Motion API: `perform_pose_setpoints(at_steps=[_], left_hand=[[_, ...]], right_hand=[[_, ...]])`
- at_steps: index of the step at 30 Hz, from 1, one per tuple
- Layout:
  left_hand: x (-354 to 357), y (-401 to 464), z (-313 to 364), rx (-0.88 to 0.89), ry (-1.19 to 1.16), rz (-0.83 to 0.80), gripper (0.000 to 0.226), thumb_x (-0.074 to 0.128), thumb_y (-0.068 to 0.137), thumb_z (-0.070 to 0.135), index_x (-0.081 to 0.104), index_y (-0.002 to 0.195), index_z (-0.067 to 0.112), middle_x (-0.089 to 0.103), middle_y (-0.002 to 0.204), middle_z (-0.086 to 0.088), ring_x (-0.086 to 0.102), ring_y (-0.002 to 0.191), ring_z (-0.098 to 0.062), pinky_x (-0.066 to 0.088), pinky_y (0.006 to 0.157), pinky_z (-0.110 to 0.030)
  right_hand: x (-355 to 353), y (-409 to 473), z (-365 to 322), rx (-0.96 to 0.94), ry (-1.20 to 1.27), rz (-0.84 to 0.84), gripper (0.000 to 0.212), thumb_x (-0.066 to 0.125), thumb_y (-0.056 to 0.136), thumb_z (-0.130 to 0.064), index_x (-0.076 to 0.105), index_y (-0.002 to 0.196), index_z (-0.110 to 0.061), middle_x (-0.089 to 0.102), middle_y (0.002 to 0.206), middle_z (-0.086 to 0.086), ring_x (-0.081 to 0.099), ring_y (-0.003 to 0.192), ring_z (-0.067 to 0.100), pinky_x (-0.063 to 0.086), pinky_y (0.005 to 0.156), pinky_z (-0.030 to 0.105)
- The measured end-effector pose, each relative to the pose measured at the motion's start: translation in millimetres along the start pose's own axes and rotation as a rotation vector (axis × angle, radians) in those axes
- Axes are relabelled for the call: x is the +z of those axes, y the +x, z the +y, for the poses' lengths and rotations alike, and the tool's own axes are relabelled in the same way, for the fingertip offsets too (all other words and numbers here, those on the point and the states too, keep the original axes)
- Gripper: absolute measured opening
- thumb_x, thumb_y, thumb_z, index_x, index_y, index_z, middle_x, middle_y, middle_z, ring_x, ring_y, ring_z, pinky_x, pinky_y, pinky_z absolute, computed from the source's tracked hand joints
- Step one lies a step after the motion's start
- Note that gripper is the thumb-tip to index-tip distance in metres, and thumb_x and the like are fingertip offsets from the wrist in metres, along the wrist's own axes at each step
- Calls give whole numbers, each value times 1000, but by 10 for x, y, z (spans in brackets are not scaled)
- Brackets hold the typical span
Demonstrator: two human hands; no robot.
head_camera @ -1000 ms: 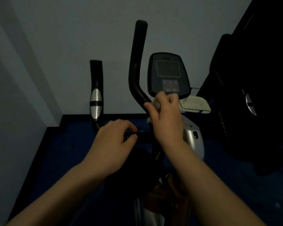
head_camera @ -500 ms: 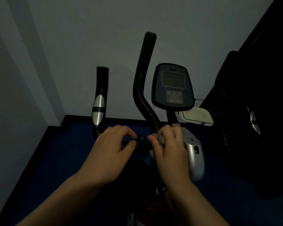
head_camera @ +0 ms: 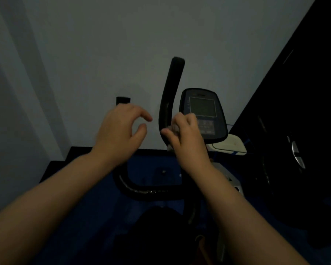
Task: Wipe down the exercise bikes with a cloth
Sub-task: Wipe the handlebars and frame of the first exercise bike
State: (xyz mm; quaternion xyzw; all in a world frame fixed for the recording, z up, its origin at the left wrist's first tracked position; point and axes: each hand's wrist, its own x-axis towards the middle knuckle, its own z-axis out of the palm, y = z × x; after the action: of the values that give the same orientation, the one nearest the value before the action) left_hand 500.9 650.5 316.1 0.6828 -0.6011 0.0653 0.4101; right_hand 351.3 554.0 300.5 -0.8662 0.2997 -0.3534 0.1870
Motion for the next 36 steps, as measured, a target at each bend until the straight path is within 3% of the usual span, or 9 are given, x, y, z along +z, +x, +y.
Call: perform_pose_setpoints(at_steps=[2,6,10,14,21,25,28,31,36], left_hand=[[-15,167,-156,37,68,-17,19,58,83,9,68,100,10,66,110,-5,58,106,-27,40,91,-40],[19,249,-296,62,135,-25,25,54,84,21,66,105,22,59,126,6,48,125,-15,17,92,-25],[106,247,-320,69,116,-10,26,54,84,15,65,107,15,63,119,0,53,117,-21,10,109,-27],[101,288,-314,13,-46,53,22,54,85,7,66,103,12,66,100,-1,56,98,-20,27,89,-19],[188,289,-295,-22,-46,96,21,53,83,15,67,98,16,66,92,3,53,96,-18,30,83,-21],[173,340,-259,-48,-96,140,21,52,83,19,68,97,19,66,89,6,55,90,-16,30,80,-20],[147,495,-274,-46,-121,161,20,53,83,21,69,95,21,66,85,10,59,77,-13,38,74,-26],[127,693,-319,-111,-204,121,17,54,85,21,67,95,24,65,79,6,57,65,-12,41,62,-27],[213,711,-404,-129,15,106,12,53,86,23,65,89,25,61,77,11,52,62,-13,33,54,-25]], right_hand=[[-13,-178,58,-3,14,-18,21,61,89,-26,41,85,-26,35,98,-6,48,86,13,50,69,30],[1,-154,65,-61,-67,-39,20,63,88,-24,43,88,-22,34,95,-8,46,87,14,47,70,31],[190,286,-145,1,-35,17,17,60,91,-24,45,92,-16,39,96,0,49,87,19,47,69,31],[77,-160,-23,-16,-132,5,23,61,88,-26,38,86,-27,37,92,-6,45,77,12,37,61,24],[216,250,-154,130,-13,101,22,55,93,-27,35,86,-24,39,91,-2,43,73,8,34,58,24],[142,159,-73,112,-49,-6,22,54,92,-30,33,85,-27,39,89,-5,43,73,7,33,57,21],[239,672,-200,228,5,117,20,55,93,-24,38,89,-17,42,95,2,44,79,12,36,65,26],[261,507,-190,222,77,185,20,56,93,-20,37,86,-17,38,88,-5,42,74,-5,36,60,9],[185,547,-106,179,87,120,24,57,92,-18,36,81,-21,39,87,-2,40,72,-5,36,63,6]])
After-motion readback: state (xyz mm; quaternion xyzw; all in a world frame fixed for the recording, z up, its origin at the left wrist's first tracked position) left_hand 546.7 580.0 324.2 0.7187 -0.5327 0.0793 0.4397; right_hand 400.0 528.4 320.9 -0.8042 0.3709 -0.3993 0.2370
